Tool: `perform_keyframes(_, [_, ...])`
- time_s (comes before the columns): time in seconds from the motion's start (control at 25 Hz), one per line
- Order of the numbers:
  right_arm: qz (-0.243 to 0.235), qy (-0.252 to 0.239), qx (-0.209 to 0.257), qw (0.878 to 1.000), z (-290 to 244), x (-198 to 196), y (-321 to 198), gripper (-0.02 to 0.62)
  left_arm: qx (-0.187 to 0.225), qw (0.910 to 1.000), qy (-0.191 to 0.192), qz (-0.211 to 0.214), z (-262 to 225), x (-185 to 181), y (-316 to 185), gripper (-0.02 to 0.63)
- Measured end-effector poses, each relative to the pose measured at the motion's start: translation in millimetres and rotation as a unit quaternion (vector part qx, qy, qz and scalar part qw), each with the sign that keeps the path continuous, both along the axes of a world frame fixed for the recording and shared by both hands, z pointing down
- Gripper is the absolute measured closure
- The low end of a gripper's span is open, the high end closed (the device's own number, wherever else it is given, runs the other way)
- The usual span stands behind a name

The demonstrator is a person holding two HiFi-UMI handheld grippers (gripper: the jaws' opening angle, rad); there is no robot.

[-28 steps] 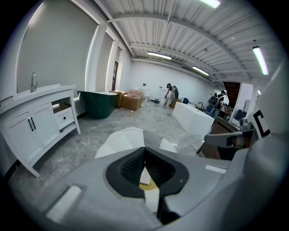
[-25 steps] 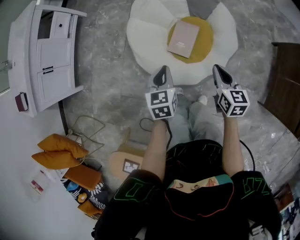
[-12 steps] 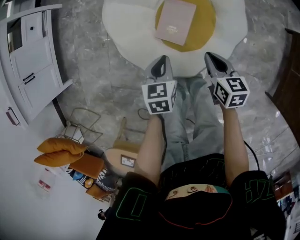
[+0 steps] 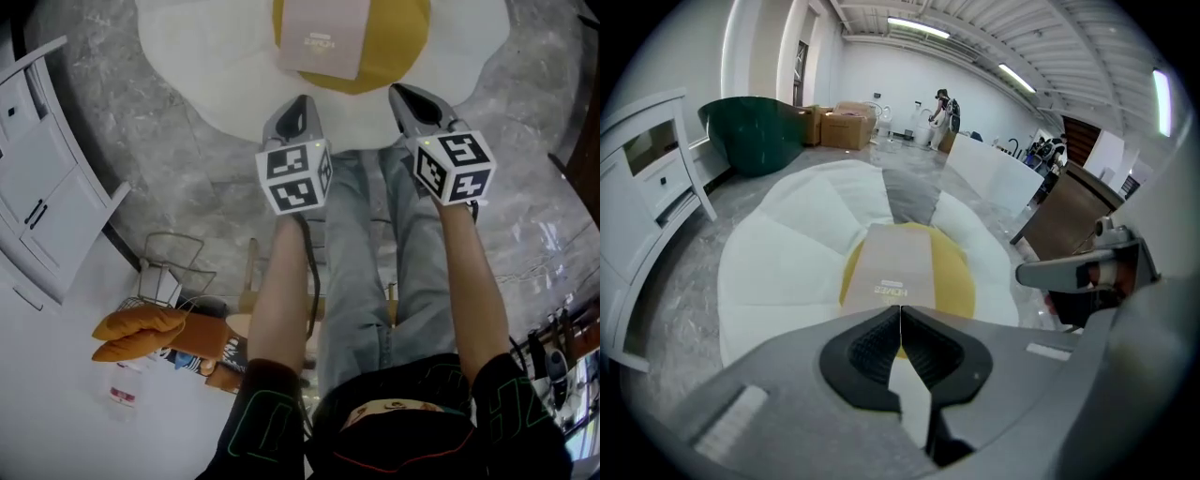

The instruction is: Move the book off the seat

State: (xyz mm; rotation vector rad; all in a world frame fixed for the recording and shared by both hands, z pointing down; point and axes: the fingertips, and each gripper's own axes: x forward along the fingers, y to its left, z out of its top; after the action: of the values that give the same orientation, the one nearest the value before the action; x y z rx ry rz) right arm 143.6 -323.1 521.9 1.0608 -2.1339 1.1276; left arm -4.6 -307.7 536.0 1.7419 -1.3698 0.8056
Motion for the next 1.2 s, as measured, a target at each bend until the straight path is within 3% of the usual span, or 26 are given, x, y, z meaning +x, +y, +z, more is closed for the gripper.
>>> perform_keyframes(0.12, [0.002, 0.003, -0.005, 1.000, 31, -10, -1, 0.592, -0.016, 0.9998, -0.010, 0.002, 32, -18, -16, 0.594])
perform_keyframes(0.36, [0.030, 0.015, -0.020, 0.999, 72, -25, -6, 0.581, -0.037, 0.9975, -0.015, 0.058, 76, -30, -38, 0.580])
perform_keyframes(0.44, [0.041, 0.011, -0.031, 0.999, 86, -31, -12, 0.460, -0.046, 0.9972, -0.010, 0.059, 90, -33, -45, 0.561])
perform_keyframes(0.64, [0.059, 0.027, -0.047, 0.997, 120, -34, -20, 0.400, -0.072, 0.9937, -0.007, 0.085, 132, -33, -50, 0.354])
perform_keyframes(0.76, [0.062, 0.026, -0.049, 0.997, 134, -38, -26, 0.396, -0.094, 0.9907, 0.000, 0.098, 151, -36, -49, 0.311])
perform_keyframes(0.88, [0.059, 0.020, -0.049, 0.997, 143, -44, -34, 0.396, -0.107, 0.9897, 0.033, 0.089, 158, -33, -50, 0.307])
perform_keyframes(1.04, [0.010, 0.051, -0.070, 0.996, 163, -55, -30, 0.397, -0.105, 0.9898, 0.065, 0.071, 160, -30, -48, 0.311])
perform_keyframes(1.2, [-0.002, 0.065, -0.070, 0.995, 160, -47, -27, 0.411, -0.111, 0.9862, 0.082, 0.092, 159, -18, -39, 0.333])
